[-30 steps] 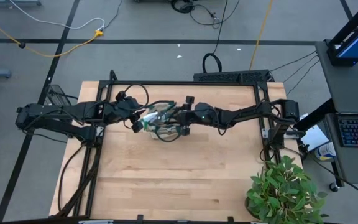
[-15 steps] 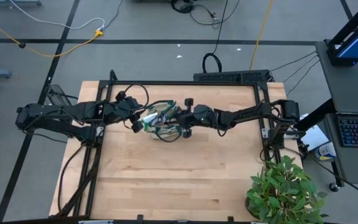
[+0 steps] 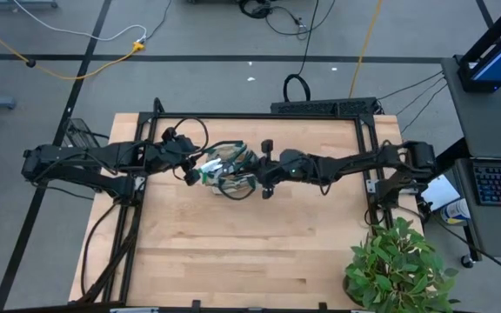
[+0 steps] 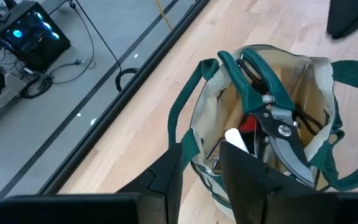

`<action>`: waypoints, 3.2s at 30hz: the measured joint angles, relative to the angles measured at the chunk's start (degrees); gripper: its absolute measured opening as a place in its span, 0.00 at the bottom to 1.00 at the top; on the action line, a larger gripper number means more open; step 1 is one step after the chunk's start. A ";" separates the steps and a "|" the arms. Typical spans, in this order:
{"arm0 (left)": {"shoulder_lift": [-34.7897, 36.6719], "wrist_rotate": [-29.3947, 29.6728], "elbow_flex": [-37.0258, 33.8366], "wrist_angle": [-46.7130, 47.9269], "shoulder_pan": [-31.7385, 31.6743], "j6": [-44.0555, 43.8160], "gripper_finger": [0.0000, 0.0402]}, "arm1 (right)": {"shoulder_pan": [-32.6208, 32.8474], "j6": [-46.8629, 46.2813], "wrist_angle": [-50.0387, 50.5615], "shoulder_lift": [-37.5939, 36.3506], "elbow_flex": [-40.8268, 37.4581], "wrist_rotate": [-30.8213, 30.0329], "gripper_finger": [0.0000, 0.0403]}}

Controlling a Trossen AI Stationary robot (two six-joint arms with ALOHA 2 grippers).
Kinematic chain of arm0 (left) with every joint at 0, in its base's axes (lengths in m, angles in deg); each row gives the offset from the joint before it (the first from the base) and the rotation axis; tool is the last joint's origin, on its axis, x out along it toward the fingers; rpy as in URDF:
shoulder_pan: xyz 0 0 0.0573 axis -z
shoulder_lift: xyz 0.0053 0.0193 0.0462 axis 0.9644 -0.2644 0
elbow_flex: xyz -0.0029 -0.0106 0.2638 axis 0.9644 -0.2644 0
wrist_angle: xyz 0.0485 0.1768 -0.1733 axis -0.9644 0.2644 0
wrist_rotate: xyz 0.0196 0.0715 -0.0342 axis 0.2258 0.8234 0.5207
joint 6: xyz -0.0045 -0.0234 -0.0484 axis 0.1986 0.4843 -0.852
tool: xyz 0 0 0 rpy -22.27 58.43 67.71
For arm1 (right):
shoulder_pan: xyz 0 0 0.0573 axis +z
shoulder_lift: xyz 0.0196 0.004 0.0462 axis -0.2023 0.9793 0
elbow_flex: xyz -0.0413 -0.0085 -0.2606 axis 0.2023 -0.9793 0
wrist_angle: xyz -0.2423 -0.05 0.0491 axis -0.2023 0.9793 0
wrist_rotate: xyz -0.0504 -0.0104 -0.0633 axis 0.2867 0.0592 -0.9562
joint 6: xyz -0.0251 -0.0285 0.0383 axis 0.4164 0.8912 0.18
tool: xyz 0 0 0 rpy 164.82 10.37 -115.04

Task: Pick & Place Garden tools in Gardening bag
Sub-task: Put the shear scissors into the gardening bag, then adjust the gardening bag

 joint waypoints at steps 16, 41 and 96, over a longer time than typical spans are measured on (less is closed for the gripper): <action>0.00 0.00 0.00 -0.80 0.00 -0.14 0.28 | -9.09 -2.22 2.71 -1.29 0.04 11.72 0.38; -24.09 -28.01 0.07 -30.38 -11.35 0.04 0.28 | -5.93 -9.54 16.48 -1.31 0.04 14.68 0.36; -21.07 -39.09 0.13 -18.55 -11.30 9.38 0.10 | 1.01 -5.41 17.35 -1.29 0.02 7.53 0.35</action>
